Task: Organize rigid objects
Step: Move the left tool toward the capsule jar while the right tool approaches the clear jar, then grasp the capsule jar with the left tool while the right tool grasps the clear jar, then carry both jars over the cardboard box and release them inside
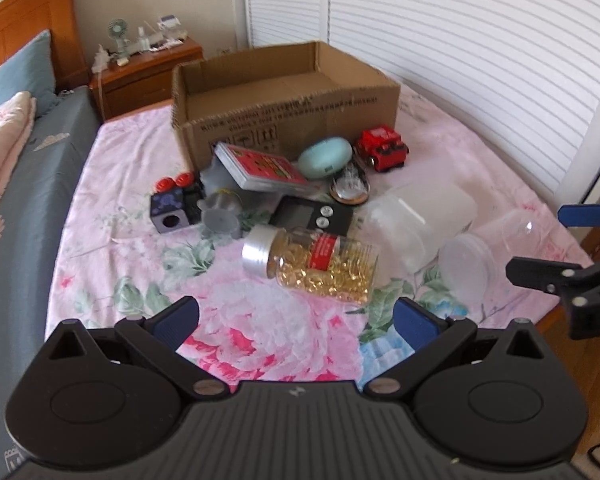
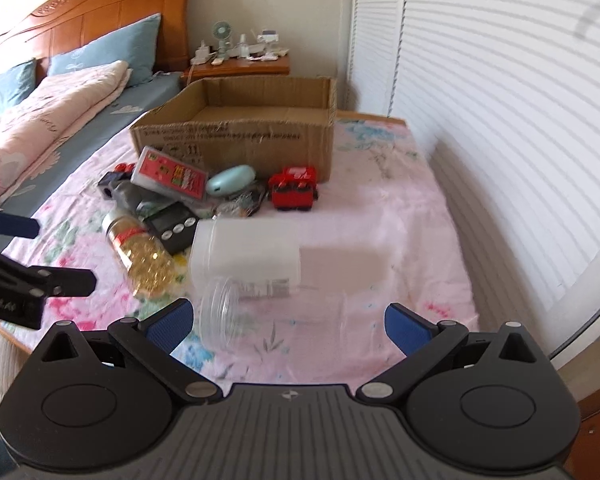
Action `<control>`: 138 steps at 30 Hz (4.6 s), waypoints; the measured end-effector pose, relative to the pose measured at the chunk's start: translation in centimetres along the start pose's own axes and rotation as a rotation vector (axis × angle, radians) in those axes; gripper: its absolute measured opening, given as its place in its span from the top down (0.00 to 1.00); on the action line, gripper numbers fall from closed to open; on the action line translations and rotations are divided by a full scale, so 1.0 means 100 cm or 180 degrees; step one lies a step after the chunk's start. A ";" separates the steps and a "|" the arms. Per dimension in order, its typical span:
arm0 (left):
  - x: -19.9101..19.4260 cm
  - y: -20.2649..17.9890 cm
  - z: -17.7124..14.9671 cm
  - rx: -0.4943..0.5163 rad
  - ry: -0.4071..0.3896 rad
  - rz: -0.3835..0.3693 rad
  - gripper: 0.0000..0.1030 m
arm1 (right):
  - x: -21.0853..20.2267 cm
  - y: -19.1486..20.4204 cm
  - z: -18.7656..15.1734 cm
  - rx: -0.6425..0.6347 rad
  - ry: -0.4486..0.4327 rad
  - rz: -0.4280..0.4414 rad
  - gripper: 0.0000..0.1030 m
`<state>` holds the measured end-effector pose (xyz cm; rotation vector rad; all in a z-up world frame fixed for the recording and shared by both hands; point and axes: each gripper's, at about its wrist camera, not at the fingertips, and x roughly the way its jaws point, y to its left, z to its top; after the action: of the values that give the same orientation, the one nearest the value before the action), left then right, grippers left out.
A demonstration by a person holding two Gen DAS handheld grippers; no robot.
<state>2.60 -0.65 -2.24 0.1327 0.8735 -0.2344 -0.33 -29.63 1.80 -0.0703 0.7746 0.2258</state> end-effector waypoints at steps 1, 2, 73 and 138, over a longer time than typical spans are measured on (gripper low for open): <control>0.004 -0.001 -0.001 0.0021 0.0014 -0.0014 0.01 | 0.002 -0.001 -0.002 0.0004 0.0010 0.0044 0.00; 0.008 -0.002 -0.002 0.0051 0.0028 -0.0030 0.01 | 0.004 -0.002 -0.004 0.0013 0.0026 0.0072 0.00; 0.064 0.003 0.009 0.0534 -0.0253 -0.0336 0.09 | 0.054 0.022 0.002 -0.0224 0.0250 -0.0065 0.09; 0.147 0.075 0.245 0.0045 -0.0061 0.0166 0.08 | 0.098 -0.006 0.199 -0.0558 -0.0235 0.0201 0.09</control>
<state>31.83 -0.71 2.10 0.1659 0.8482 -0.1928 20.20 -25.58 9.13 -0.2022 0.6828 0.3541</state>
